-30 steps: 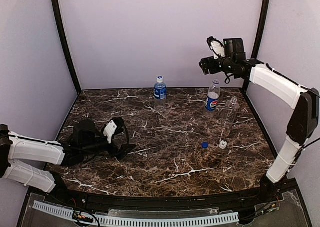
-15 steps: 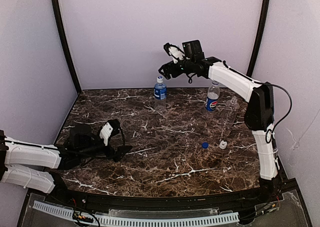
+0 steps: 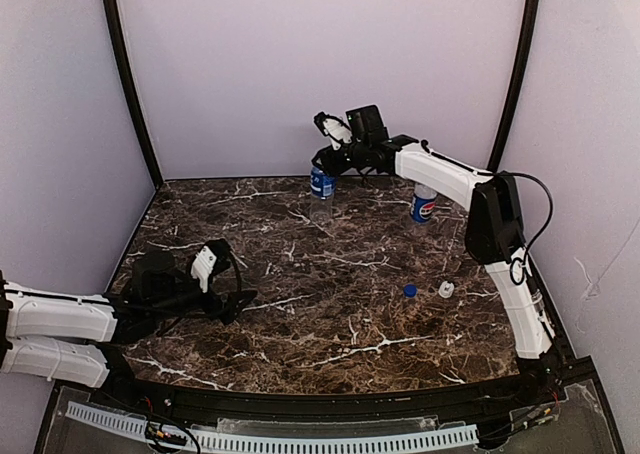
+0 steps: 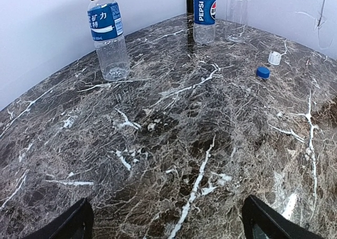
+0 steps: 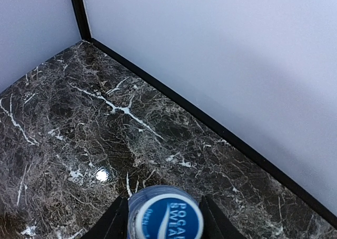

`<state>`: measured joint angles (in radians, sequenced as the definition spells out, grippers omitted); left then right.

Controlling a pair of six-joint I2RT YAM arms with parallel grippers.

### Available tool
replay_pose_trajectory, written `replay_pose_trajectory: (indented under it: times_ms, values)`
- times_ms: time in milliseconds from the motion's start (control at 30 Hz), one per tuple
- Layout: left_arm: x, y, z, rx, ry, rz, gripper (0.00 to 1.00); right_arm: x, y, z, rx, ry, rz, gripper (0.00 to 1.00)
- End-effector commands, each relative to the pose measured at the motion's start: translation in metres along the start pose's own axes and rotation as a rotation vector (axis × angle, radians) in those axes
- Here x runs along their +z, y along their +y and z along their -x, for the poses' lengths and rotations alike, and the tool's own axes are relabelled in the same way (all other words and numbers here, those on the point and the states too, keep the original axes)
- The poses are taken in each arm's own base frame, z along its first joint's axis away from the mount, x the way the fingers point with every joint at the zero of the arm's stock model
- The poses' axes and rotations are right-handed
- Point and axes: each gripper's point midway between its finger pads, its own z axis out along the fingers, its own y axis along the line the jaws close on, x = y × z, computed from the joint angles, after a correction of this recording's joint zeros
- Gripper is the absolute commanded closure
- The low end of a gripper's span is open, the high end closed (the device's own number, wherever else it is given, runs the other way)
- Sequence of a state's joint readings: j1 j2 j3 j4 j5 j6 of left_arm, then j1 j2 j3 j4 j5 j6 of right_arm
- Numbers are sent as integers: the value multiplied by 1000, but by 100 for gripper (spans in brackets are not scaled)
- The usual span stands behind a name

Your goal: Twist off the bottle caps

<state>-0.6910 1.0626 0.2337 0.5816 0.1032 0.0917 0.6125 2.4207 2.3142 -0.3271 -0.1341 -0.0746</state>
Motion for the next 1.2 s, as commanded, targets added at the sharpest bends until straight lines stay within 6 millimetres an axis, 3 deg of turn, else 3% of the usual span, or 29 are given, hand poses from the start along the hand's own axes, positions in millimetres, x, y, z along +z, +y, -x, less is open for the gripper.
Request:
replay_pose_trajectory:
  times_ms: [0, 133, 233, 333, 533, 800, 900, 1033, 1167]
  values:
    - [-3, 3, -5, -19, 4, 10, 1, -4, 7, 8, -3, -32, 15, 60]
    - [-4, 4, -6, -26, 6, 15, 1, -8, 12, 7, -3, -25, 38, 80]
    - [-4, 7, -5, -36, 6, 27, 1, -19, 19, 19, 4, -45, 73, 100]
    - [-5, 14, -1, -42, -6, 47, 1, -41, 36, 41, 24, -88, 158, 100]
    - [-10, 32, 37, 17, -95, 67, 1, -97, 127, 78, -47, -162, 385, 100]
    - [-16, 0, 95, 72, -236, -153, 1, -155, 232, 89, -110, -212, 567, 100]
    - [-17, -2, 107, 62, -258, -170, 1, -169, 255, 91, -139, -223, 614, 100]
    - [-18, -5, 121, 71, -285, -191, 3, -178, 270, 91, -149, -232, 649, 100]
    - [-19, -6, 135, 81, -315, -194, 13, -182, 283, 88, -154, -231, 690, 100]
